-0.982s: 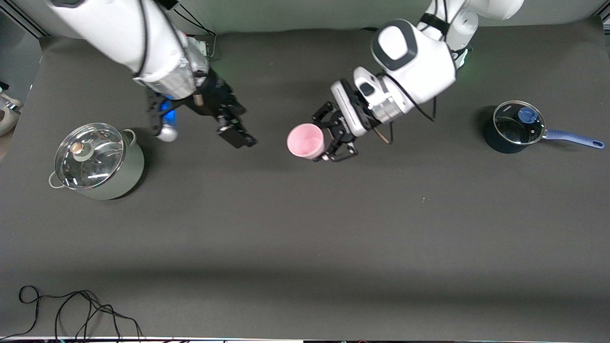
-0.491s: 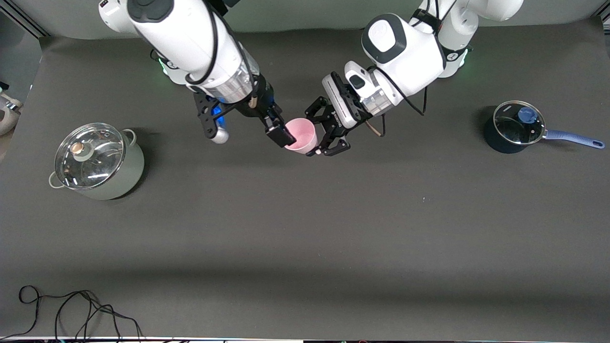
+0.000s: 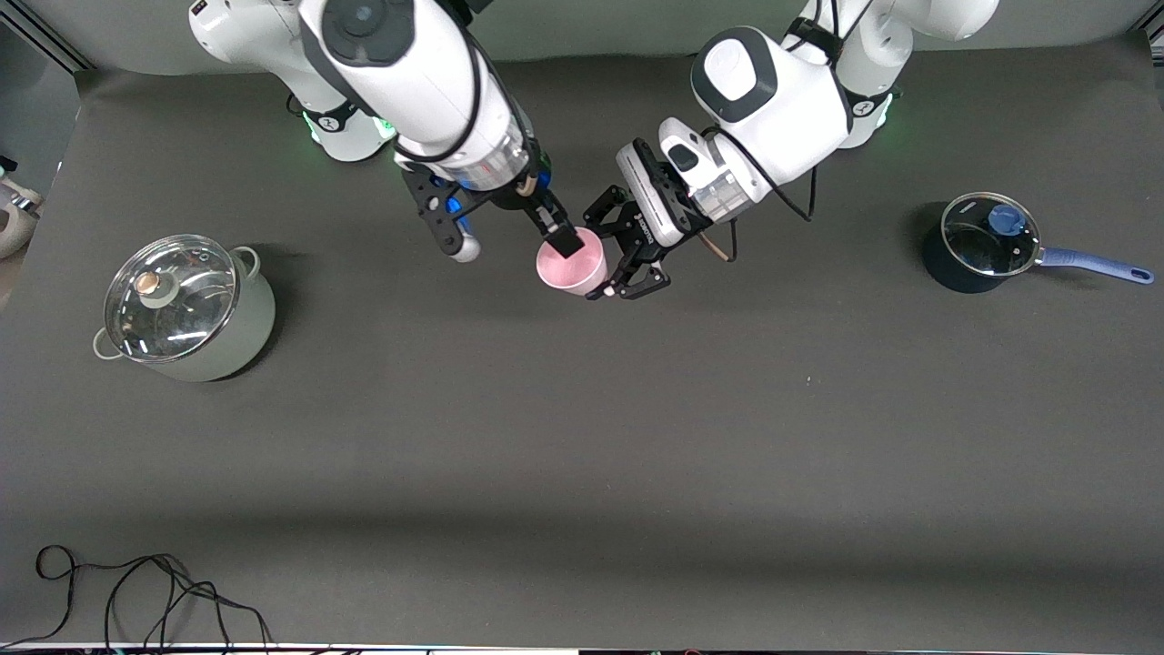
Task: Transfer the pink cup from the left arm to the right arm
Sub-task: 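Grasp the cup rim with the right gripper beside the left gripper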
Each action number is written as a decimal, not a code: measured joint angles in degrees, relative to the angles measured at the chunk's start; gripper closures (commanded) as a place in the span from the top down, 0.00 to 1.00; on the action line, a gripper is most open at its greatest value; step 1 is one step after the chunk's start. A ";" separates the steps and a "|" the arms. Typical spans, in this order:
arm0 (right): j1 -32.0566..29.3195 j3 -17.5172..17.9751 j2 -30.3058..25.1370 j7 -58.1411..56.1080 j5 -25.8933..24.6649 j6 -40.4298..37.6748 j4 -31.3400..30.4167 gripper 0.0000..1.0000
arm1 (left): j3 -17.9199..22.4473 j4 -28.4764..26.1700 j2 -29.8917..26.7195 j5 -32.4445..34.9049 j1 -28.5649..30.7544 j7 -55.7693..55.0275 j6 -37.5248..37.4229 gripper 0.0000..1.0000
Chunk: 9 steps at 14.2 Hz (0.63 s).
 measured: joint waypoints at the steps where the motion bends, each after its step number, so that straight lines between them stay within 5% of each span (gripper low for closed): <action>1: 0.12 0.00 0.47 -0.01 -0.01 0.00 0.00 0.03 | 0.00 0.00 0.00 -0.10 0.00 0.00 0.00 0.45; 9: -0.26 -0.37 1.14 -0.01 -0.12 0.97 0.25 0.00 | -0.37 -0.07 -0.03 -1.05 -0.59 -0.02 0.26 0.46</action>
